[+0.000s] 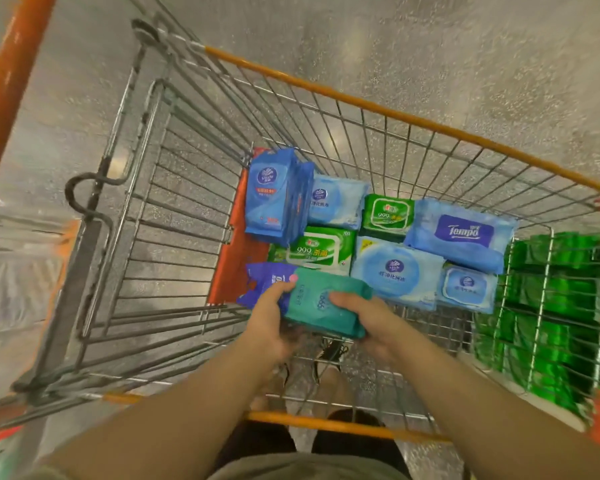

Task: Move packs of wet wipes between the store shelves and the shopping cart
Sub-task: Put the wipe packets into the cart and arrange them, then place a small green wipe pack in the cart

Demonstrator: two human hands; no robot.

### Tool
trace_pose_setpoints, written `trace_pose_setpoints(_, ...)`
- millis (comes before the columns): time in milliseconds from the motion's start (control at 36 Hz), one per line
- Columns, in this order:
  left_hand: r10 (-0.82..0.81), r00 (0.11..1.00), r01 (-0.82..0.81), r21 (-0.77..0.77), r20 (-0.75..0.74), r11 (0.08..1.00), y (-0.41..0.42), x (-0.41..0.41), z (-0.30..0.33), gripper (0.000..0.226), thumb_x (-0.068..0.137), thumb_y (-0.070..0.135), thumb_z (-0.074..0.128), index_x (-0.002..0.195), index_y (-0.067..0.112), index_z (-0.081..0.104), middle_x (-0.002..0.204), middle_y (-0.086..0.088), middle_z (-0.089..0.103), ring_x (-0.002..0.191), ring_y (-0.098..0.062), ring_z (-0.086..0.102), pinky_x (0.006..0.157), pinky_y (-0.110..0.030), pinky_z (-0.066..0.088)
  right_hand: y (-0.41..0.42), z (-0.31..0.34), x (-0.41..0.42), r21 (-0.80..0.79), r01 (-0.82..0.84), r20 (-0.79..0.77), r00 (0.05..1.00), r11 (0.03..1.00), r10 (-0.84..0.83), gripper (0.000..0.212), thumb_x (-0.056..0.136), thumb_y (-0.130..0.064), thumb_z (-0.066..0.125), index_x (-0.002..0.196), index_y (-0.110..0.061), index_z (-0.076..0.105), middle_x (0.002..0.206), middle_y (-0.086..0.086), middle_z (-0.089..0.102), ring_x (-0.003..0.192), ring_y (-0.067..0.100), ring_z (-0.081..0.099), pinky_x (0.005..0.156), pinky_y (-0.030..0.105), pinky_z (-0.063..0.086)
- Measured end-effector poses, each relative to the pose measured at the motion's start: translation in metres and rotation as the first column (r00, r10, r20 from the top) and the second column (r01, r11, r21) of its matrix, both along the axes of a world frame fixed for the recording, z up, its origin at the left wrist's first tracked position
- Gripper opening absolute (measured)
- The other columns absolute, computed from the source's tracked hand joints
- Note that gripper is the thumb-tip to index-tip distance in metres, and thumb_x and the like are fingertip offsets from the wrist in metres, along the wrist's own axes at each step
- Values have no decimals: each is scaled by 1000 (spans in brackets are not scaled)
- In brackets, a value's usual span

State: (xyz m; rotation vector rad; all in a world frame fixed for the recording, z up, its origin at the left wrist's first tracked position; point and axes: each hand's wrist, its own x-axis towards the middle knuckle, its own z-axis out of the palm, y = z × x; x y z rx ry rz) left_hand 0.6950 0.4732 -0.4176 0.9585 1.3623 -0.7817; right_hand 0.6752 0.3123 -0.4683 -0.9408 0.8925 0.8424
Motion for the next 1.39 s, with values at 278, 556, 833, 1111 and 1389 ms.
trace_pose_setpoints(278,-298,947,319,396,-117,861,36,4,-64,52,83,35,78,120,2,63,96,-11,70,75,-24,64,65,-29,48,13,-58,-7,12,-116,2,993,993,116,32,88,-7,73,119,-12,67,106,7,78,91,22,76,78,34,63)
trace_pose_setpoints(556,-799,380,873,467,-466,143,31,-11,-89,78,82,59,65,134,3,47,136,-17,52,125,-34,55,101,-39,46,14,-87,-18,-98,-274,-58,961,957,269,106,38,-27,99,132,-11,54,117,11,74,99,30,75,82,50,62)
trace_pose_setpoints(833,-983,66,923,386,-170,-5,20,-1,-73,75,89,37,61,154,15,30,160,-12,22,145,-32,31,114,-41,35,7,-63,-10,-218,-564,-236,822,796,518,42,81,-18,84,116,-5,65,108,9,73,91,23,72,81,39,61)
trace_pose_setpoints(1111,-992,-20,881,466,-122,-76,9,3,-28,50,91,40,55,131,11,52,135,-13,54,126,-31,50,104,-39,43,-37,-15,-3,-491,-746,-244,613,449,752,44,92,-42,63,114,-4,67,105,11,66,80,18,60,62,28,44)
trace_pose_setpoints(1389,-991,-131,725,679,-29,-116,-29,37,68,69,88,58,56,143,17,48,146,-11,50,133,-30,48,108,-38,42,-92,95,9,-804,-525,-145,628,279,765,58,103,-52,44,152,-23,42,155,7,48,138,30,48,108,38,40)
